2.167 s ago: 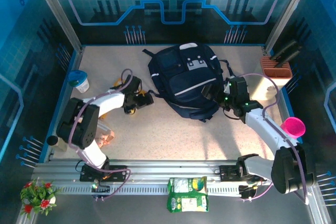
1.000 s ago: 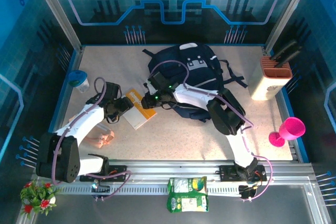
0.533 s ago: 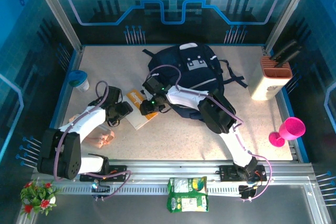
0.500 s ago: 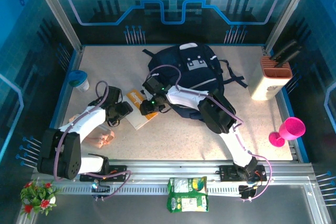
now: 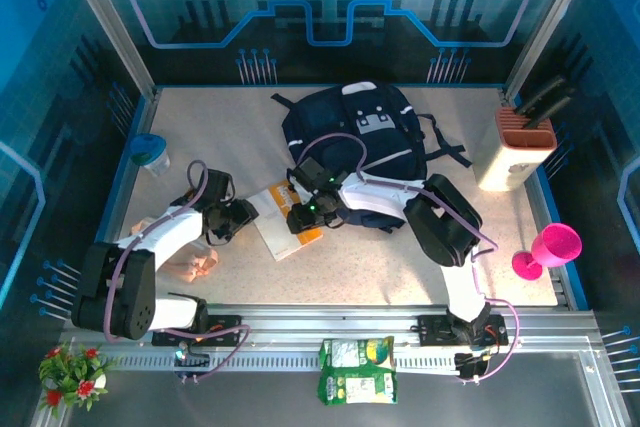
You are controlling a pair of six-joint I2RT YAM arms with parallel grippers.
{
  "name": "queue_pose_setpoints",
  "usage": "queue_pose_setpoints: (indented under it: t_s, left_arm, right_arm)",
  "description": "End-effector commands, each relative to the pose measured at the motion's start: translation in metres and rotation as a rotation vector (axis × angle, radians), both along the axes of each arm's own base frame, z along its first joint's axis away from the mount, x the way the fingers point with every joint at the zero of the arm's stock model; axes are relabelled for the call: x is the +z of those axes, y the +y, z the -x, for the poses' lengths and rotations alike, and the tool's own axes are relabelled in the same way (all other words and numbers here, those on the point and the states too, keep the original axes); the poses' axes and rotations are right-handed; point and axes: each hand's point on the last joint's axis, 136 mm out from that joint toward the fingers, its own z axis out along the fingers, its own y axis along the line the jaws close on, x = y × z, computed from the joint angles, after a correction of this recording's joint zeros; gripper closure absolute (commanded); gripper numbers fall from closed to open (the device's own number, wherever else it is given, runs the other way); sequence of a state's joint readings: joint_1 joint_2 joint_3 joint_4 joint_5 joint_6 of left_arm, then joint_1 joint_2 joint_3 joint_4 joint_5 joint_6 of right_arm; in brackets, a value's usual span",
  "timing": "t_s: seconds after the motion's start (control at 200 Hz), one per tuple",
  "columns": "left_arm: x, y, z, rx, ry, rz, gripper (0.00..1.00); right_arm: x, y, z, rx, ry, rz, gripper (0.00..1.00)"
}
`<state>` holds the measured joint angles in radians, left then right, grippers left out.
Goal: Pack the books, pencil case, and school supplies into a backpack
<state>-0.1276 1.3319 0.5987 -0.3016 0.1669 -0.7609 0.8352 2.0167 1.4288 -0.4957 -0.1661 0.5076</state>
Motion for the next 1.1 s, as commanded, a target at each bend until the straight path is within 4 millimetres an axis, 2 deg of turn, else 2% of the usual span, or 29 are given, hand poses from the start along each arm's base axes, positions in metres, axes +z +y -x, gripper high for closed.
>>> queue_pose_setpoints:
  t_s: [0.0,0.185,0.52,0.895,0.996,1.096]
  left_arm:
    - [-0.002,-0.014,0.002,-0.026,0.006,0.075,0.54]
    - [-0.009,-0.021,0.005,-0.048,0.033,0.076,0.55]
    - [-0.017,-0.027,0.005,-0.073,0.056,0.076,0.55]
    - [-0.020,-0.038,0.001,-0.116,0.051,0.125,0.65]
    - [-0.017,-0.040,-0.001,-0.129,0.039,0.137,0.70]
    - [-0.013,-0.041,-0.003,-0.134,0.024,0.139,0.70]
  right_arm:
    - [0.006,0.006,-0.020,-0.010,-0.040,0.000,0.55]
    - [-0.007,0.006,-0.029,-0.004,-0.047,0.050,0.55]
    - [-0.032,0.000,-0.026,0.002,-0.011,0.108,0.52]
    - [-0.055,-0.007,-0.016,-0.021,0.064,0.114,0.52]
    - [-0.058,-0.009,-0.015,-0.024,0.075,0.113,0.52]
    - [-0.060,-0.009,-0.015,-0.028,0.080,0.111,0.52]
